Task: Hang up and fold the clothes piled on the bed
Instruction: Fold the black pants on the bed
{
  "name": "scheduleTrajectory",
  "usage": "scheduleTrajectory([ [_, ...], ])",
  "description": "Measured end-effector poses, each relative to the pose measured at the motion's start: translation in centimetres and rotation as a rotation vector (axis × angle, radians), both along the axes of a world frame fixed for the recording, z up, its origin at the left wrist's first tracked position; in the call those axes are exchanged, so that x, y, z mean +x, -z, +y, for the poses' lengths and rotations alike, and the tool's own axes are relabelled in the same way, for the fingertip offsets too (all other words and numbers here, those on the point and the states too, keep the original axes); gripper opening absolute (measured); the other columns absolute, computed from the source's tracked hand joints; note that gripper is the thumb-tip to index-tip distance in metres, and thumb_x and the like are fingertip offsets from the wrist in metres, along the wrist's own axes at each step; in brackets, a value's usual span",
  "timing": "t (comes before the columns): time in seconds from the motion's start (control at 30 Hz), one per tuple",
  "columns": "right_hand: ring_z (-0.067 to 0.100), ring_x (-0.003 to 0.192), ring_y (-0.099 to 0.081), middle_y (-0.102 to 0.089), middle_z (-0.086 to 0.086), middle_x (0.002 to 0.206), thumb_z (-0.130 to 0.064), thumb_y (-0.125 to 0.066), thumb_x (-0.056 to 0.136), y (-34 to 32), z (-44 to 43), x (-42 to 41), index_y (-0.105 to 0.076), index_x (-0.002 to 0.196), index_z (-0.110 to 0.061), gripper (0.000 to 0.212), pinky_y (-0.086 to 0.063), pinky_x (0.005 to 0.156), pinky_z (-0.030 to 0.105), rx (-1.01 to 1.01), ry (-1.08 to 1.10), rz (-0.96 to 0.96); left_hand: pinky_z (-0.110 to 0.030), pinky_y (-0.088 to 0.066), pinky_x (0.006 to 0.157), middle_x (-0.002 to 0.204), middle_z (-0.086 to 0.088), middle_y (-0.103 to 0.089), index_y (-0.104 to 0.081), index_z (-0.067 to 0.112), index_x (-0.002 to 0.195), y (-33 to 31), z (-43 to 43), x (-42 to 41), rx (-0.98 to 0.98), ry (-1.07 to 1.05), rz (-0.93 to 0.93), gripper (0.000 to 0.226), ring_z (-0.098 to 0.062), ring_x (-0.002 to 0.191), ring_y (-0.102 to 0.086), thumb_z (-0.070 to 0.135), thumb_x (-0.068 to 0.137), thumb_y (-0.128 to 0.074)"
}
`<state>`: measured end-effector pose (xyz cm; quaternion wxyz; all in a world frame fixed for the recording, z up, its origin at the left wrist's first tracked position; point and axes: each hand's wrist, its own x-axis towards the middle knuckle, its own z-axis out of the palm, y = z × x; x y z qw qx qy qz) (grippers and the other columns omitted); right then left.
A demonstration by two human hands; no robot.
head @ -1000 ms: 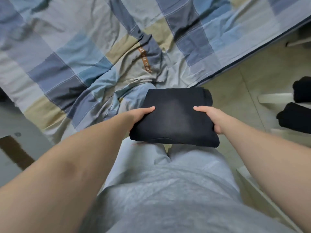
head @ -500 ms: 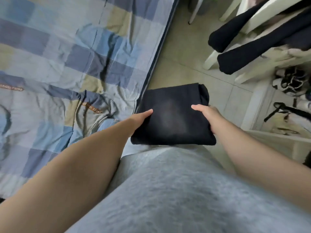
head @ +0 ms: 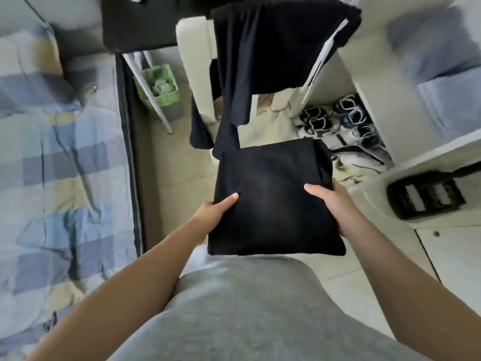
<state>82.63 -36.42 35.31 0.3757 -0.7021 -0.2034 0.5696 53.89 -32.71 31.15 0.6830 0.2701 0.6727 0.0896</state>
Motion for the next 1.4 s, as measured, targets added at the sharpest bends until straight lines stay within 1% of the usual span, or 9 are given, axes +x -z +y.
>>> scheduleTrajectory([
  [0.13,0.018,0.095,-0.075,-0.077,-0.003,0.108,-0.018,-0.075,0.086,-1.7,-1.1,5.5,-0.072,0.112,-0.031,0.029,-0.060,0.066,0.025,0.112,0.176,0.052,-0.017,-0.054,0.055,0.079,0.020,-0.075,-0.066,0.028,0.093,-2.6,4.6,6.6,0.154,0.172,-0.033,0.061,-0.003,0.070,-0.073,0.074,0.057,-0.077],
  [0.27,0.018,0.098,-0.074,-0.076,-0.006,0.111,-0.017,-0.078,0.083,-2.7,-0.8,9.1,-0.073,0.103,-0.043,0.033,-0.061,0.071,0.028,0.195,0.343,0.056,-0.018,-0.055,0.064,0.092,0.015,-0.077,-0.071,0.023,0.112,-3.9,9.2,12.2,0.299,0.272,-0.046,0.067,-0.005,0.080,-0.074,0.068,0.063,-0.079],
  [0.5,0.015,0.099,-0.073,-0.074,-0.010,0.112,-0.038,-0.087,0.061,-5.2,4.7,15.7,-0.064,0.122,-0.033,0.066,-0.060,0.077,0.033,0.283,0.614,-0.051,-0.020,-0.051,0.072,0.094,0.026,-0.074,-0.066,0.039,0.100,-7.1,20.5,22.4,0.456,0.522,-0.160,0.056,-0.002,0.088,-0.071,0.074,0.057,-0.075],
  [0.67,0.022,0.104,-0.071,-0.072,-0.009,0.117,-0.047,-0.088,0.053,-6.4,9.4,19.6,-0.061,0.125,-0.038,0.078,-0.060,0.085,0.041,0.281,0.835,-0.081,-0.026,-0.058,0.079,0.099,0.015,-0.077,-0.071,0.031,0.108,-10.1,28.9,29.8,0.518,0.698,-0.281,0.044,-0.008,0.091,-0.074,0.058,0.074,-0.079],
  [0.83,0.009,0.091,-0.073,-0.074,-0.018,0.105,-0.043,-0.084,0.065,-7.7,15.0,22.6,-0.062,0.118,-0.045,0.058,-0.059,0.063,0.022,0.342,0.981,-0.094,-0.024,-0.058,0.071,0.091,0.017,-0.076,-0.070,0.035,0.097,-12.7,36.6,37.3,0.615,0.828,-0.314,0.025,-0.003,0.081,-0.073,0.052,0.081,-0.077],
  [0.93,0.009,0.096,-0.072,-0.072,-0.018,0.112,-0.040,-0.081,0.071,-7.9,17.7,23.9,-0.059,0.127,-0.042,0.060,-0.058,0.069,0.023,0.366,1.045,-0.116,-0.013,-0.053,0.057,0.085,0.024,-0.074,-0.066,0.037,0.093,-13.7,40.1,41.0,0.635,0.881,-0.332,0.020,0.002,0.075,-0.071,0.051,0.081,-0.077],
  [1.07,0.009,0.097,-0.072,-0.072,-0.019,0.112,-0.037,-0.079,0.076,-7.9,20.5,26.1,-0.061,0.123,-0.043,0.050,-0.059,0.069,0.023,0.407,1.114,-0.151,-0.023,-0.057,0.069,0.090,0.018,-0.076,-0.068,0.033,0.106,-14.2,43.5,45.4,0.594,0.924,-0.327,0.035,-0.004,0.079,-0.073,0.052,0.079,-0.079],
  [1.2,0.012,0.110,-0.066,-0.069,-0.022,0.117,-0.036,-0.078,0.081,-7.0,23.3,28.7,-0.057,0.128,-0.048,0.052,-0.055,0.090,0.039,0.387,1.169,-0.222,-0.012,-0.053,0.054,0.087,0.019,-0.076,-0.067,0.031,0.109,-14.0,46.0,49.8,0.536,0.912,-0.347,0.036,-0.002,0.075,-0.073,0.048,0.080,-0.080],
  [1.4,0.000,0.103,-0.066,-0.068,-0.026,0.113,-0.028,-0.075,0.087,-5.1,26.6,32.3,-0.056,0.130,-0.042,0.049,-0.052,0.080,0.022,0.357,1.188,-0.303,-0.037,-0.061,0.083,0.101,0.005,-0.077,-0.068,0.023,0.119,-11.9,48.4,55.4,0.475,0.892,-0.298,0.054,-0.016,0.088,-0.075,0.050,0.075,-0.083],
])
